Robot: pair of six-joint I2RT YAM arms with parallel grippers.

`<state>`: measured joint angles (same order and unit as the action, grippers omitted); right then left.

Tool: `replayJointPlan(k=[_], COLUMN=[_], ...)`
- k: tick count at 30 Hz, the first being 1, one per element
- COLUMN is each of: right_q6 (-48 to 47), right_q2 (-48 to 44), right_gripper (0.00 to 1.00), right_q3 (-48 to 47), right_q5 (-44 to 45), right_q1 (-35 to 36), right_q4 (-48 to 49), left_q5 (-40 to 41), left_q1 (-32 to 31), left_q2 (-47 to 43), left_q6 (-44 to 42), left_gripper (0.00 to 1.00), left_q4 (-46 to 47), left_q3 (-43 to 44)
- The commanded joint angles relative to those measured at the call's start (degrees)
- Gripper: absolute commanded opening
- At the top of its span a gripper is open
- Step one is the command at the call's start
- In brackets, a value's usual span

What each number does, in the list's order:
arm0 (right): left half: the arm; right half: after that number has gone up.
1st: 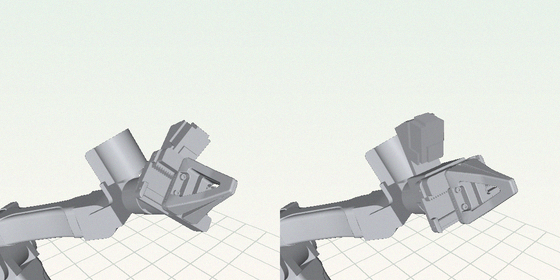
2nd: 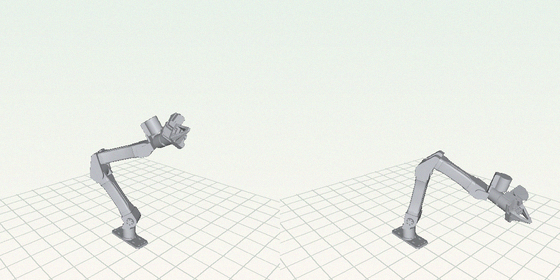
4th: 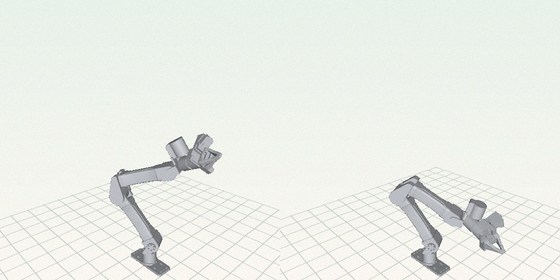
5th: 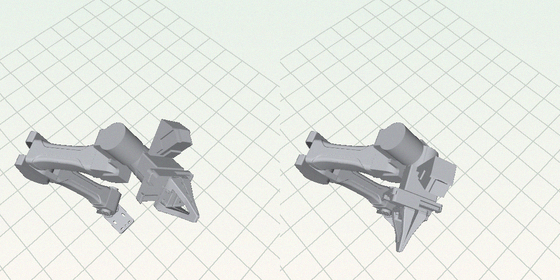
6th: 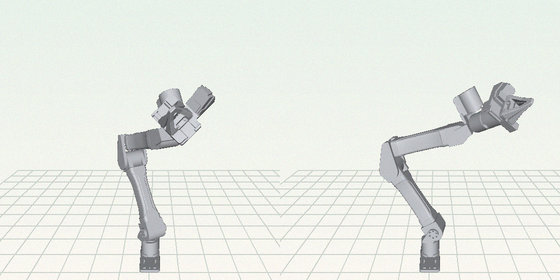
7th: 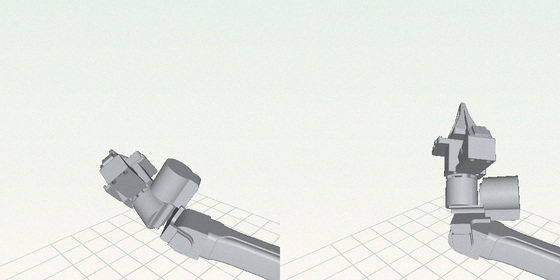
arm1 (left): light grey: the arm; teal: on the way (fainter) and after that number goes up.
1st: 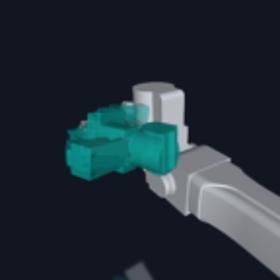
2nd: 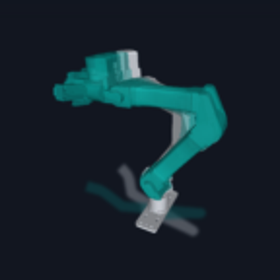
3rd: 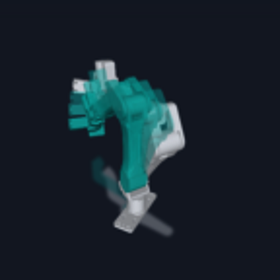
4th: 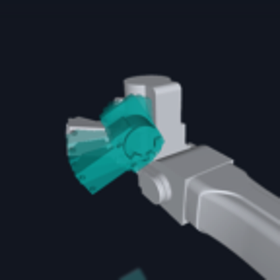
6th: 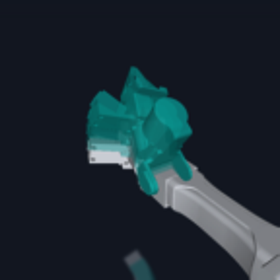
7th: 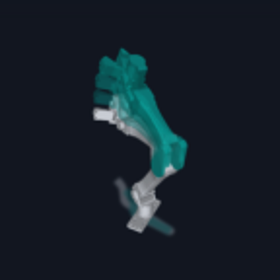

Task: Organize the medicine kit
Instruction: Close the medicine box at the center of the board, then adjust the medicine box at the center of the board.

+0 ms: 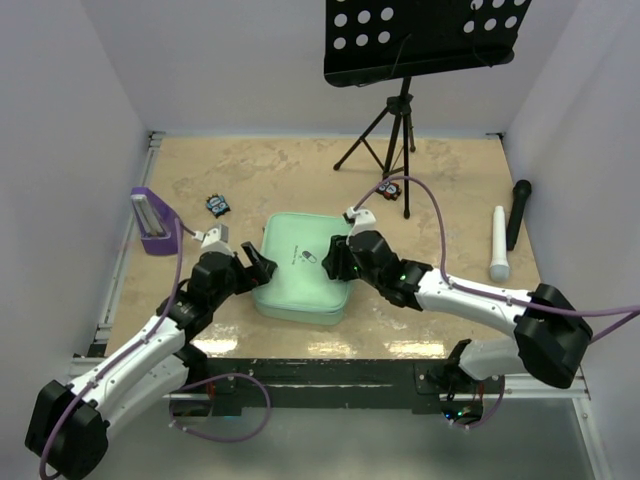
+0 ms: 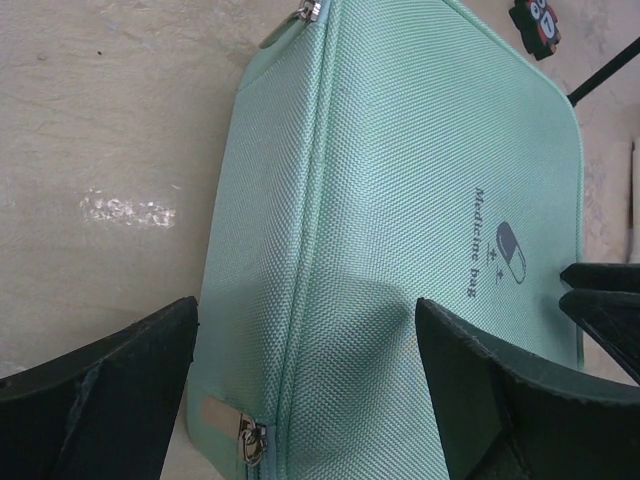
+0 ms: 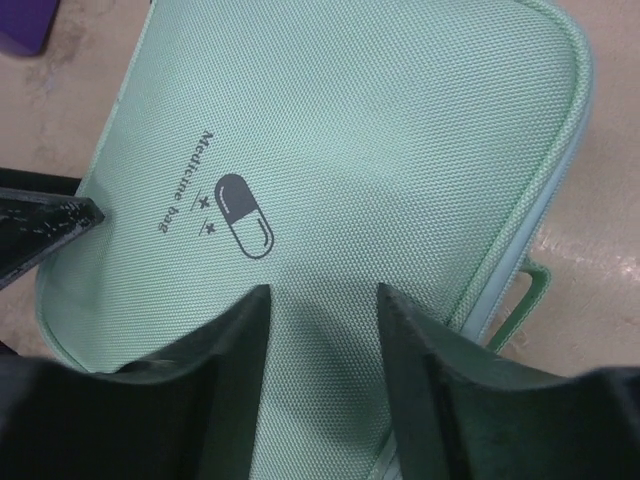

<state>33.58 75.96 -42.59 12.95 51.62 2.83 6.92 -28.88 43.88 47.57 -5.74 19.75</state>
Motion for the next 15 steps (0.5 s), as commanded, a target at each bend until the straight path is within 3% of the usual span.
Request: replayJointPlan(k=[1, 4, 8, 15], right_q6=[4.38, 7.1, 11.85, 13.96], right_q2=[-6.16, -9.33, -8.99, -6.44], right_gripper=[0.56, 0.64, 0.68, 0.68], right_q3=[0.67, 0.31, 1.27, 5.85], right_q5=[5.94, 7.61, 6.13, -1.6], right_q1=[-0.99, -1.95, -3.1, -5.55], right_q4=[-2.74, -6.95, -10.3, -3.72], left_q5=[-3.92, -4.89, -6.3, -10.95], left_q1=[0.41, 0.32, 0.32, 0.32], left_q2=[-0.81, -0.81, -0.55, -1.78], left_q6=[2.08, 3.14, 3.67, 6.57], left_gripper=[0.93, 0.91, 0.9, 0.85], left_q4=[8.45, 11.01, 13.29, 19.96], left_q3=[-2.95, -4.71, -5.77, -10.16])
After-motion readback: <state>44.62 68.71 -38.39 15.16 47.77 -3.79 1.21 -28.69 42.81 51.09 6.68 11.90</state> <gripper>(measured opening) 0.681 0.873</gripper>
